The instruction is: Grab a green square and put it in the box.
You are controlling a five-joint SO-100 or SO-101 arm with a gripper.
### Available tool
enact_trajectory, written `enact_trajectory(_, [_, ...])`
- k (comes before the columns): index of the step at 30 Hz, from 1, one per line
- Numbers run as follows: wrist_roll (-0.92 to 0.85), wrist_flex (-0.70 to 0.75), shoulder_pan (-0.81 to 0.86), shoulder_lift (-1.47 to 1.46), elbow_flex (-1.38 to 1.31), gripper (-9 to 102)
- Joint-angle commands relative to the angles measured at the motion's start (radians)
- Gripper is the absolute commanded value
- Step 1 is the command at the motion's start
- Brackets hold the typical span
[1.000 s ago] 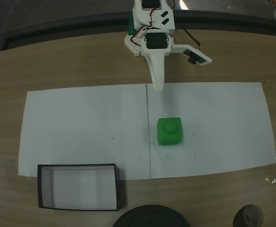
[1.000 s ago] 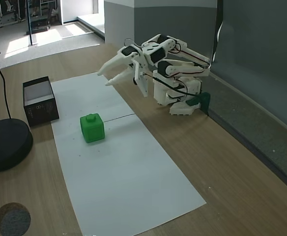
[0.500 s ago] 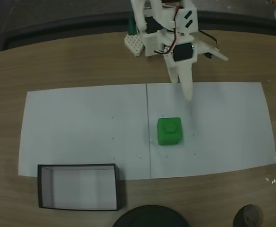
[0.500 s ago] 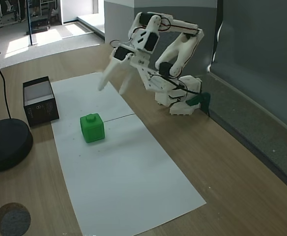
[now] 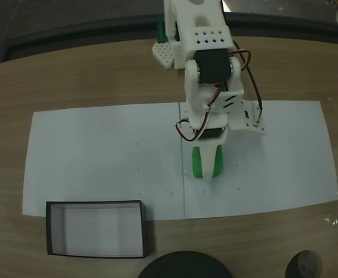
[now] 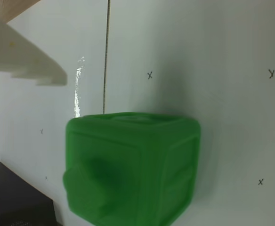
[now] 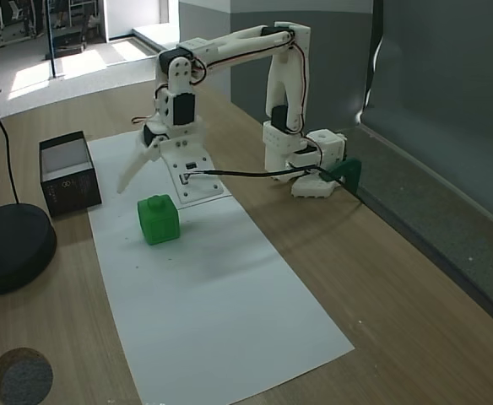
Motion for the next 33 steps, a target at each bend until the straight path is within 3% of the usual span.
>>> enact_trajectory(1, [0.009, -0.009, -0.011, -0.011, -0.06, 45])
enact_trajectory(15, [0.009, -0.075, -0.094, -0.058, -0.051, 44])
enact_trajectory(25, [0.009, -0.147, -0.021, -0.206, -0.06, 26])
enact_trajectory(30, [0.008, -0.169, -0.021, -0.204, -0.061, 11])
enact_trajectory(33, [0.008, -0.146, -0.005, -0.201, -0.13, 10])
